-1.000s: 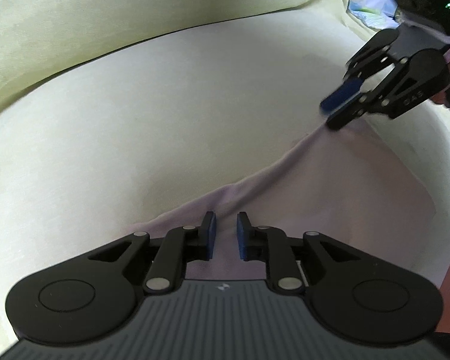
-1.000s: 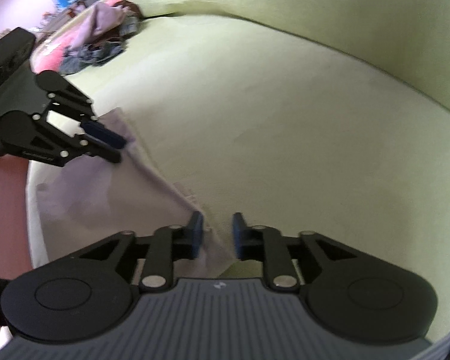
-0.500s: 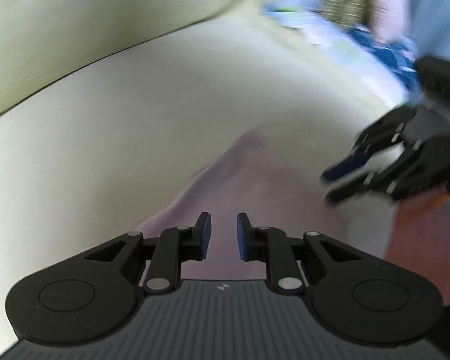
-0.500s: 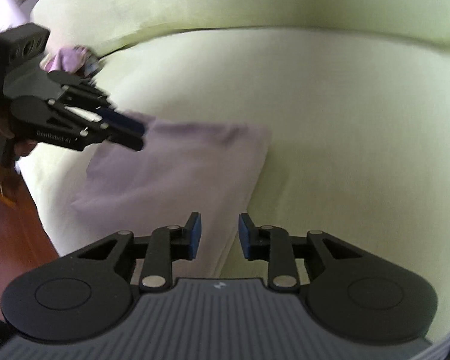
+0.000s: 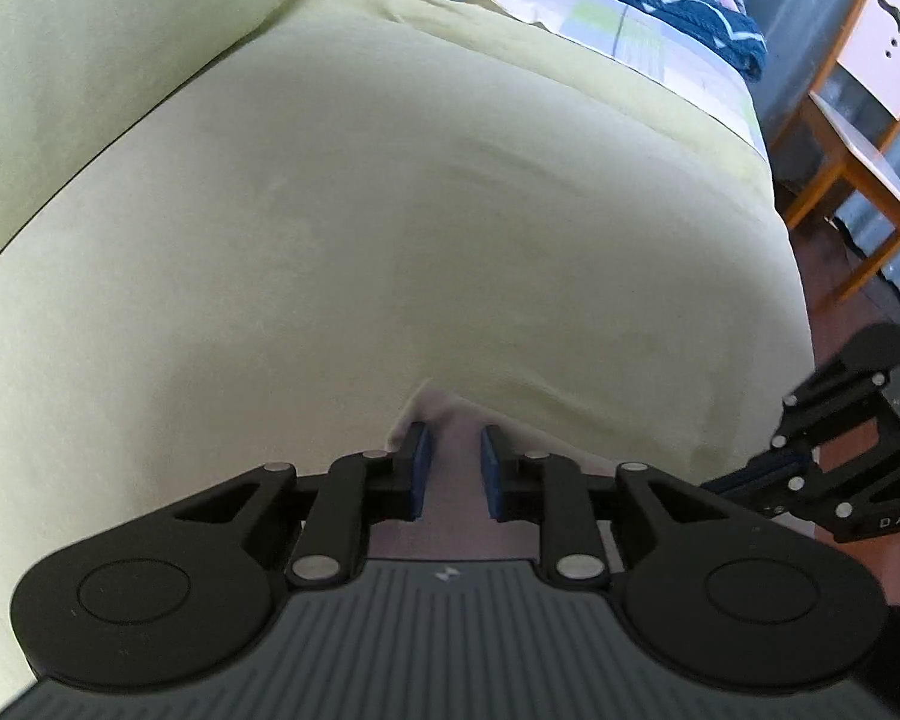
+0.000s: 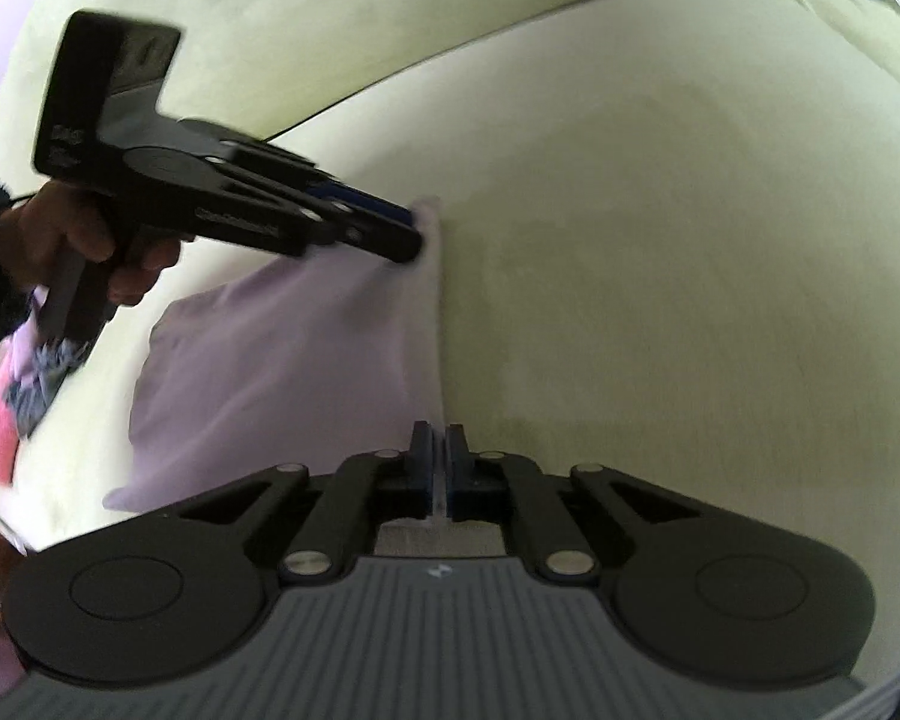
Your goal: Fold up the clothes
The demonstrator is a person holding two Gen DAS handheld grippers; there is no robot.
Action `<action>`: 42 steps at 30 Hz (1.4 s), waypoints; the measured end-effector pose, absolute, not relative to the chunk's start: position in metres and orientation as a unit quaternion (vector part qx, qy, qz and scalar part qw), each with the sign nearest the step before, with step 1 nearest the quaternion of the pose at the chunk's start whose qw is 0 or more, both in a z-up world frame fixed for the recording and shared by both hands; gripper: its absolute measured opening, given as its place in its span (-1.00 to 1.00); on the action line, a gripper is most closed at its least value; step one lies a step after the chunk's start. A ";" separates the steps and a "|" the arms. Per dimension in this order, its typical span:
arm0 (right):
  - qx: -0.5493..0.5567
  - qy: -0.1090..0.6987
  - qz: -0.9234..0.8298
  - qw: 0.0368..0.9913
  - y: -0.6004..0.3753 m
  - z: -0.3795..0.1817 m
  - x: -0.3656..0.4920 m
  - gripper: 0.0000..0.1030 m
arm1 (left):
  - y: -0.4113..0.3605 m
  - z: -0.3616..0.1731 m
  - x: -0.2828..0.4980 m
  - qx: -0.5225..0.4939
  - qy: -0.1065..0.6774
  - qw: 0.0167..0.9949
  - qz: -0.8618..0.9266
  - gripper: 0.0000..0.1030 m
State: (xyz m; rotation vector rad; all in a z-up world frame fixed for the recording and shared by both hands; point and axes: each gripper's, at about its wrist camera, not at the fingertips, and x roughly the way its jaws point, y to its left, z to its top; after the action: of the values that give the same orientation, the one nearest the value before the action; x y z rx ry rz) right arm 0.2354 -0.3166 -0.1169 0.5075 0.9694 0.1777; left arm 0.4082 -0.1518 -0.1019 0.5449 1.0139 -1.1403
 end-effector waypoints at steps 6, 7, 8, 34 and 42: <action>0.246 0.430 0.056 0.867 -0.315 -0.088 0.258 -0.96 | -0.160 -0.096 0.403 0.268 0.455 0.690 -0.495 -0.46; 0.235 0.429 0.057 0.870 -0.309 -0.088 0.267 -0.96 | -0.160 -0.095 0.405 0.274 0.454 0.689 -0.495 -0.46; 0.223 0.428 0.059 0.874 -0.304 -0.088 0.276 -0.96 | -0.161 -0.094 0.406 0.278 0.455 0.687 -0.493 -0.45; 0.126 0.464 0.270 0.834 -0.323 -0.089 0.394 -1.00 | -0.128 -0.096 0.317 0.054 0.519 0.739 -0.427 -0.57; 0.057 0.492 0.249 0.832 -0.293 -0.104 0.432 -1.00 | -0.136 -0.114 0.291 0.035 0.495 0.778 -0.386 -0.58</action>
State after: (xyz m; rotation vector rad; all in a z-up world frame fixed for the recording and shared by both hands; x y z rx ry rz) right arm 0.4317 -0.2932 -0.1040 0.1211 1.0426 0.5287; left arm 0.2911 -0.1358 -0.1136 0.0764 1.0697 -0.8347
